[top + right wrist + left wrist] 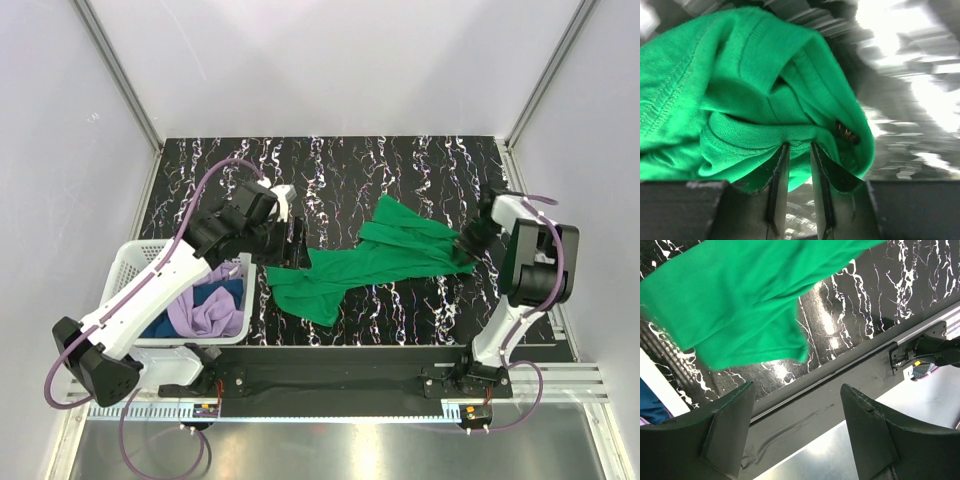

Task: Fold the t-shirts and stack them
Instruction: Flatten the tshirt out

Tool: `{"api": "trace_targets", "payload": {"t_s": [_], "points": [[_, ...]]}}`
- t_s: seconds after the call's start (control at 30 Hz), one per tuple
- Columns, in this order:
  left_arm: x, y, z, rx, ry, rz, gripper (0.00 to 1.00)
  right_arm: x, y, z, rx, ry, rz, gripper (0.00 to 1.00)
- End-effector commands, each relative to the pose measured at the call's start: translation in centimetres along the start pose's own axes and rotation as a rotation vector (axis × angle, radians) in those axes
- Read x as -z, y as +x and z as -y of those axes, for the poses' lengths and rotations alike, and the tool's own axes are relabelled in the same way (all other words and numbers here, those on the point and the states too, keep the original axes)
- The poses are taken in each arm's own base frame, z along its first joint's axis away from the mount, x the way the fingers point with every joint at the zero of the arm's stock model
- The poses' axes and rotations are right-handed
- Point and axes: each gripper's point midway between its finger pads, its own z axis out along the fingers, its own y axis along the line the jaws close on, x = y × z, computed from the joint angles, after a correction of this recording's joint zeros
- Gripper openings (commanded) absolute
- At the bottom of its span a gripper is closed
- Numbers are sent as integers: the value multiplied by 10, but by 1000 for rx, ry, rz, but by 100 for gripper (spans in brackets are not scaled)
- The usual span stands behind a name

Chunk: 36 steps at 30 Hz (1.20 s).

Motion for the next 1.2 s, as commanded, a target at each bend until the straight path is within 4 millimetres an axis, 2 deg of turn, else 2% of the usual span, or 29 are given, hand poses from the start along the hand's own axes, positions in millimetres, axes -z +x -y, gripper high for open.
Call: {"api": "trace_targets", "payload": {"t_s": [0.0, 0.03, 0.1, 0.17, 0.23, 0.27, 0.3, 0.37, 0.4, 0.43, 0.47, 0.5, 0.57, 0.6, 0.67, 0.73, 0.9, 0.97, 1.17], "points": [[3, -3, -6, 5, -22, 30, 74, 21, -26, 47, -64, 167, 133, 30], [-1, -3, -8, 7, -33, 26, 74, 33, -34, 49, -47, 180, 170, 30], [-6, -3, -9, 11, -41, 15, 74, 44, -41, 51, -31, 192, 202, 30], [-13, -2, -8, 18, -37, -4, 74, 63, -48, 45, 8, 169, 242, 32], [-26, -3, -11, 40, -55, -23, 74, 80, -44, 18, 88, 49, 253, 36], [-32, -2, -15, 64, -70, -31, 74, 92, -40, -2, 133, -20, 263, 37], [-40, -3, -20, 81, -89, -40, 74, 103, -27, -27, 227, -75, 278, 39], [-62, 3, -37, 146, -135, -83, 74, 121, -13, -61, 320, -155, 302, 51], [-71, -1, -41, 166, -133, -75, 74, 125, 13, -87, 397, -216, 276, 57], [-84, 2, -51, 203, -146, -105, 74, 127, 21, -101, 417, -264, 257, 64], [-92, 5, -56, 230, -152, -117, 73, 132, 37, -117, 438, -349, 192, 66], [-99, 0, -58, 240, -145, -102, 72, 128, 49, -127, 434, -372, 145, 66], [-116, 3, -71, 260, -197, -125, 65, 127, 58, -132, 441, -374, 111, 66], [-122, -3, -80, 259, -242, -99, 63, 125, 61, -132, 445, -364, 106, 66], [-134, 3, -91, 277, -286, -120, 57, 124, 68, -132, 461, -359, 98, 65], [-138, 5, -101, 281, -335, -112, 53, 127, 70, -128, 464, -358, 98, 65], [-148, 19, -113, 299, -369, -142, 51, 125, 77, -116, 481, -348, 100, 64], [-147, 23, -122, 292, -413, -142, 51, 119, 80, -111, 485, -336, 87, 64], [-143, 30, -129, 284, -436, -137, 55, 109, 86, -107, 490, -338, 64, 64]]}}
